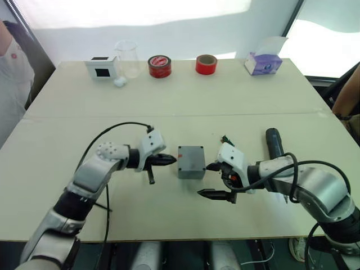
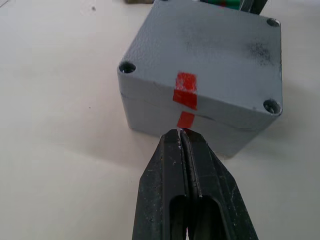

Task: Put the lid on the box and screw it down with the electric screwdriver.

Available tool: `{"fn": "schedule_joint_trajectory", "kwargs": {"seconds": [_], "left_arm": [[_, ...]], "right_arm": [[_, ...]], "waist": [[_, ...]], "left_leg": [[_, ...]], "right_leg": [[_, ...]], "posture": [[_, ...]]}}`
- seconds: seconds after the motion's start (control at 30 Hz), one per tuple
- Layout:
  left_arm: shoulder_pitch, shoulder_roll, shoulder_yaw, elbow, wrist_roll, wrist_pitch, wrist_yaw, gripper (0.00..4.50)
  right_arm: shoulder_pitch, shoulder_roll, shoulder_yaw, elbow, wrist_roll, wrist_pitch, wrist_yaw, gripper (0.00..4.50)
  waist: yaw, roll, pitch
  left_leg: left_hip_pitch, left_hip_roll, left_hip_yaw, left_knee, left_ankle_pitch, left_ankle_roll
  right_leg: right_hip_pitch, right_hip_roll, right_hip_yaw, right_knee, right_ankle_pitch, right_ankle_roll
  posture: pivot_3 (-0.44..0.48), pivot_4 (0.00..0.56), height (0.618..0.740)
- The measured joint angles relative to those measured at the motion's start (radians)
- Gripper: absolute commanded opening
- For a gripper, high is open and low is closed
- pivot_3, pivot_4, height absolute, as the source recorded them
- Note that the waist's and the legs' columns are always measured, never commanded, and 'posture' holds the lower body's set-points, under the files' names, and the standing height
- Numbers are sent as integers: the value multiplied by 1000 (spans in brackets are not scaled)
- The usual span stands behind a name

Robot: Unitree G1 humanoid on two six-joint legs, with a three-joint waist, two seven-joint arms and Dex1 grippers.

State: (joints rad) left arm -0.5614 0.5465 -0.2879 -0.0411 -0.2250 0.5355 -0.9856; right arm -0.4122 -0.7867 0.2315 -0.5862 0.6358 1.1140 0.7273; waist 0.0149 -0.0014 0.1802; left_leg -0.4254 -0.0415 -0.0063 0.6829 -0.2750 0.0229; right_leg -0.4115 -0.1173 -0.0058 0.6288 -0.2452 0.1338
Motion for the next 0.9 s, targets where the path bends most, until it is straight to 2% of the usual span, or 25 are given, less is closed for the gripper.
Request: {"fn": "schedule_joint_trajectory", "kwargs": {"seconds": [0.1, 0.23, 0.4, 0.53, 0.63, 0.77, 0.9], "left_arm": [[-62, -41, -3, 68, 19, -48, 5, 0], [-64, -17, 0, 91, 29, -72, -1, 0], [-20, 66, 28, 74, 30, -65, -25, 0], [55, 148, 32, -17, 9, -21, -98, 0], [87, 162, 28, -69, -15, 10, -137, 0], [87, 122, 23, -97, -25, 32, -125, 0], [73, 52, -22, -87, -3, 30, -90, 0]], "right_arm": [[-2, 45, -19, -36, 68, 47, -10, 4487], [-2, 55, -120, -54, 136, 100, -34, 4487], [-1, -66, -130, -60, 105, 61, 2, 4487], [-29, -113, -76, 34, -16, -69, 40, 4487], [-39, -115, -16, 94, -98, -152, 63, 4487], [-42, -88, 88, 163, -201, -252, 94, 4487], [-38, -52, 118, 167, -224, -276, 118, 4487]], "waist": [[-3, 0, 0], [-6, 0, 0], [-4, 0, 0], [-5, 0, 0], [-2, 0, 0], [-2, 0, 0], [-4, 0, 0]], "left_leg": [[0, 0, 0, 0, 0, 0], [0, 0, 0, 0, 0, 1], [0, 0, 0, 0, 0, 1], [0, 0, 1, 0, 0, 1], [0, 0, 1, 0, 0, 1], [0, 0, 1, 0, 0, 1], [0, 0, 1, 0, 0, 1]], "right_leg": [[0, 0, 0, 0, 0, 0], [-1, 0, 0, 0, 0, 0], [-1, 0, 0, 0, 0, 0], [-1, 0, 1, 0, 0, 0], [-1, 0, 0, 0, 0, 0], [0, 0, 0, 0, 0, 0], [0, 0, 0, 0, 0, 0]], "posture": [[0, 150, 740], [0, 150, 740], [0, 150, 740], [0, 150, 740], [0, 150, 740], [0, 150, 740], [0, 150, 740]]}}
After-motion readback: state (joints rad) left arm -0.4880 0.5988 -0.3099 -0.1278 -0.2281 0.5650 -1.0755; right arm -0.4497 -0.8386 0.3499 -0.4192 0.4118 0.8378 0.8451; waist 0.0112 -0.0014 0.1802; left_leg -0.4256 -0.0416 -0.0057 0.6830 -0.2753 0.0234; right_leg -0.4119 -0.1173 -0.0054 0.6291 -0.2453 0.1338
